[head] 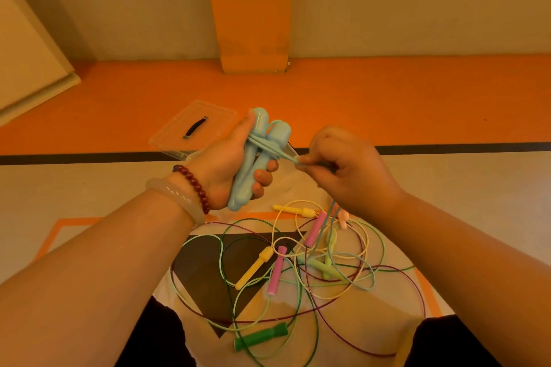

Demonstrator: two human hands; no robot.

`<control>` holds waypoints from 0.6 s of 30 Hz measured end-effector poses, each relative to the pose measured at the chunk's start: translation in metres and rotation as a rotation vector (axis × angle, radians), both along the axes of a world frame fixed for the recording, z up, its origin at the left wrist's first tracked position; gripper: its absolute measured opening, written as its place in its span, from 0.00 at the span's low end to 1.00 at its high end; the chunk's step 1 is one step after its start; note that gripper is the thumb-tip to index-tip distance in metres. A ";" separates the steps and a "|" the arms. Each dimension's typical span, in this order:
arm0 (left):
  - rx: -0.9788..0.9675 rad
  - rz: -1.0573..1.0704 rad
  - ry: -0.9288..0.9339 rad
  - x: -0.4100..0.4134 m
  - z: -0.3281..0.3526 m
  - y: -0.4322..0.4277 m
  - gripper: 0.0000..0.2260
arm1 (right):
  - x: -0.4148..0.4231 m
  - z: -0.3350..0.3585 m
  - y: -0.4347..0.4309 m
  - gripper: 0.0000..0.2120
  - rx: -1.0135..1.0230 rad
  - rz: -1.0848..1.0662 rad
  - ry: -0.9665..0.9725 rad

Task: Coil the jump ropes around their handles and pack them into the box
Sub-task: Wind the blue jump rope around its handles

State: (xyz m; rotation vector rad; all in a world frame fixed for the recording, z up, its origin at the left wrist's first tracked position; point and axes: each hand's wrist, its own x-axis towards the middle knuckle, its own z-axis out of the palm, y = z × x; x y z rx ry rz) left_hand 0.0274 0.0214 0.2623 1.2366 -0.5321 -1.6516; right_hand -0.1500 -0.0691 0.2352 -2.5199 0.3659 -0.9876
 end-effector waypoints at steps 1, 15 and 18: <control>-0.008 0.004 -0.015 -0.001 0.001 0.000 0.30 | 0.000 -0.002 -0.002 0.04 0.043 -0.050 -0.038; -0.101 0.012 -0.223 -0.017 -0.007 0.001 0.11 | -0.006 -0.007 -0.005 0.09 0.505 -0.183 0.073; -0.131 0.043 -0.225 -0.019 -0.007 0.001 0.02 | -0.005 -0.015 -0.002 0.10 0.373 -0.222 0.084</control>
